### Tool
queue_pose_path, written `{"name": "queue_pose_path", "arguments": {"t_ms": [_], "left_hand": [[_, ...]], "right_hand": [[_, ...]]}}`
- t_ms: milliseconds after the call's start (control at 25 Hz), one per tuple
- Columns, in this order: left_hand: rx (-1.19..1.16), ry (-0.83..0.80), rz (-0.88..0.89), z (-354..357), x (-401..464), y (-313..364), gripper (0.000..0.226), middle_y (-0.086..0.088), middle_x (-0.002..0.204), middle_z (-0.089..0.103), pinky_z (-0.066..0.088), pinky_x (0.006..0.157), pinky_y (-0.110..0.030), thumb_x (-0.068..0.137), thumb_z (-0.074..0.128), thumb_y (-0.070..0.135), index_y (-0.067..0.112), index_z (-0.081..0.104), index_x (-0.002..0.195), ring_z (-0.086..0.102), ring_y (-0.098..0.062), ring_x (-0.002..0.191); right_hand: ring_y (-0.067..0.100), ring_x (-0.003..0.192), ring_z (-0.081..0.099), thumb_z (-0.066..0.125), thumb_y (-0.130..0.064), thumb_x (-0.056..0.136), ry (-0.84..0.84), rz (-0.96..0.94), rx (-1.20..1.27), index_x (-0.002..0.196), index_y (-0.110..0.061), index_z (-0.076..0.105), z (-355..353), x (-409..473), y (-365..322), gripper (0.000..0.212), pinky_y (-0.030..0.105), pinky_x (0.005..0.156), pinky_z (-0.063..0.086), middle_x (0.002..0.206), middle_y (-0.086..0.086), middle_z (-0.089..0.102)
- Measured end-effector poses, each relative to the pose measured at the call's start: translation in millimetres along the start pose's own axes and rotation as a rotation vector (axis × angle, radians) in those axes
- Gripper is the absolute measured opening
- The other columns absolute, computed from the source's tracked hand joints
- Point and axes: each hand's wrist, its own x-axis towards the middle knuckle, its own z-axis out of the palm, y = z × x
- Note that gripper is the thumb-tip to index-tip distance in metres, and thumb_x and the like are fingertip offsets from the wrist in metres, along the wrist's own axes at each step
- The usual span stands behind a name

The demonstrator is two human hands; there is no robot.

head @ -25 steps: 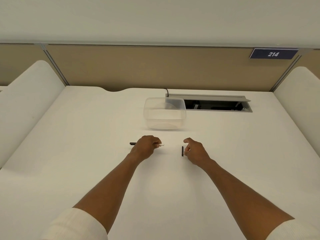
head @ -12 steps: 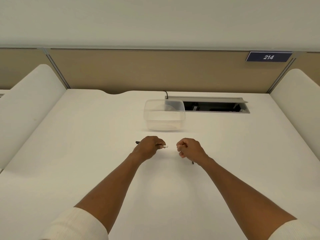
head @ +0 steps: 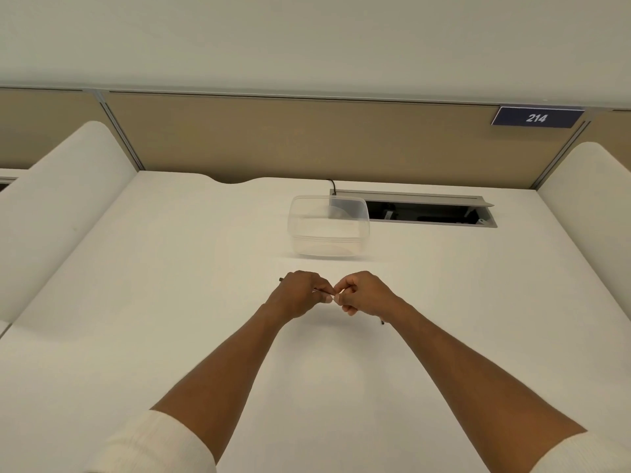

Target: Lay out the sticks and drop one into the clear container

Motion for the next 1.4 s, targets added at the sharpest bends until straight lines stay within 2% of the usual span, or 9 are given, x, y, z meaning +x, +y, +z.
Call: {"name": "queue_pose_path", "arguments": {"t_ms": [120, 200, 400, 480, 600, 760, 920, 1200, 1400], "left_hand": [[0.089, 0.054, 0.032, 1.9, -0.2, 1.0, 0.016, 0.010, 0.095, 0.071, 0.048, 0.087, -0.035, 0.079, 0.073, 0.038, 0.032, 0.074, 0.094, 0.061, -0.011, 0.096], [0.147, 0.167, 0.058, 4.8, -0.9, -1.9, 0.032, 0.010, 0.113, 0.068, 0.044, 0.095, -0.033, 0.080, 0.074, 0.037, 0.031, 0.069, 0.111, 0.056, -0.013, 0.111], [0.225, 0.497, 0.028, 7.5, -9.3, -22.7, 0.062, 0.004, 0.153, 0.036, 0.030, 0.111, -0.031, 0.090, 0.063, 0.023, 0.027, 0.036, 0.146, 0.030, -0.014, 0.139], [0.201, 0.435, -0.075, 8.9, -10.9, -34.9, 0.065, 0.005, 0.159, 0.025, 0.030, 0.112, -0.033, 0.092, 0.060, 0.026, 0.027, 0.029, 0.149, 0.026, -0.013, 0.143], [0.171, 0.184, -0.216, 22.3, -16.0, -52.2, 0.073, 0.007, 0.163, 0.009, 0.029, 0.116, -0.037, 0.091, 0.060, 0.035, 0.027, 0.020, 0.153, 0.017, -0.014, 0.148], [0.209, -0.036, -0.294, 41.7, -16.0, -63.1, 0.090, -0.003, 0.164, -0.008, 0.002, 0.122, -0.039, 0.089, 0.061, 0.044, 0.020, 0.004, 0.155, -0.006, -0.019, 0.151], [0.198, -0.087, -0.310, 38.2, -10.9, -66.0, 0.099, -0.005, 0.163, -0.013, -0.003, 0.120, -0.042, 0.085, 0.066, 0.045, 0.019, 0.001, 0.155, -0.011, -0.022, 0.150], [0.215, -0.088, -0.297, 40.8, -11.1, -66.8, 0.100, -0.004, 0.163, -0.015, -0.004, 0.120, -0.042, 0.085, 0.066, 0.044, 0.019, -0.001, 0.155, -0.013, -0.022, 0.150], [0.219, -0.099, -0.298, 41.2, -11.4, -67.6, 0.099, -0.004, 0.162, -0.017, -0.004, 0.120, -0.043, 0.087, 0.064, 0.044, 0.020, -0.003, 0.155, -0.015, -0.022, 0.149]], "right_hand": [[0.011, 0.062, 0.063, 0.065, -0.022, 0.087, -0.089, 0.047, -0.234, 0.096, -0.015, 0.072, -0.3, 0.4, -6.4, 0.013, 0.019, 0.050, 0.042, 0.070, 0.000, 0.067], [0.012, 0.062, 0.060, 0.062, -0.021, 0.088, -0.068, 0.077, -0.276, 0.093, -0.017, 0.073, -1.4, 2.9, -7.5, 0.013, 0.019, 0.046, 0.039, 0.069, -0.001, 0.065], [0.017, 0.063, 0.060, 0.060, -0.007, 0.087, 0.113, 0.157, -0.002, 0.090, -0.007, 0.071, -3.0, 9.8, 8.2, 0.012, 0.027, 0.062, 0.053, 0.076, 0.004, 0.066], [0.018, 0.063, 0.061, 0.059, -0.002, 0.086, 0.169, 0.130, 0.148, 0.088, -0.007, 0.069, -1.0, 11.4, 12.3, 0.011, 0.028, 0.064, 0.056, 0.077, 0.007, 0.066], [0.014, 0.061, 0.067, 0.063, -0.003, 0.084, 0.226, 0.064, 0.230, 0.087, -0.011, 0.065, 7.2, 14.8, 11.8, 0.009, 0.017, 0.051, 0.049, 0.080, 0.012, 0.069], [0.023, 0.073, 0.072, 0.064, -0.001, 0.078, 0.296, 0.043, 0.196, 0.089, -0.010, 0.065, 22.2, 23.0, 15.1, 0.015, 0.034, 0.073, 0.061, 0.088, 0.011, 0.074], [0.007, 0.069, 0.065, 0.070, -0.007, 0.076, 0.283, 0.007, 0.003, 0.083, -0.017, 0.068, 32.4, 27.9, 19.0, 0.013, 0.005, 0.054, 0.044, 0.077, -0.005, 0.069], [0.003, 0.070, 0.062, 0.071, -0.009, 0.075, 0.276, 0.052, -0.114, 0.080, -0.019, 0.068, 42.0, 30.1, 28.6, 0.012, 0.012, 0.056, 0.038, 0.076, -0.008, 0.068], [0.012, 0.072, 0.063, 0.067, -0.013, 0.074, 0.283, 0.032, -0.220, 0.075, -0.025, 0.064, 43.9, 32.6, 26.5, 0.013, 0.019, 0.060, 0.040, 0.069, -0.012, 0.064]]}}
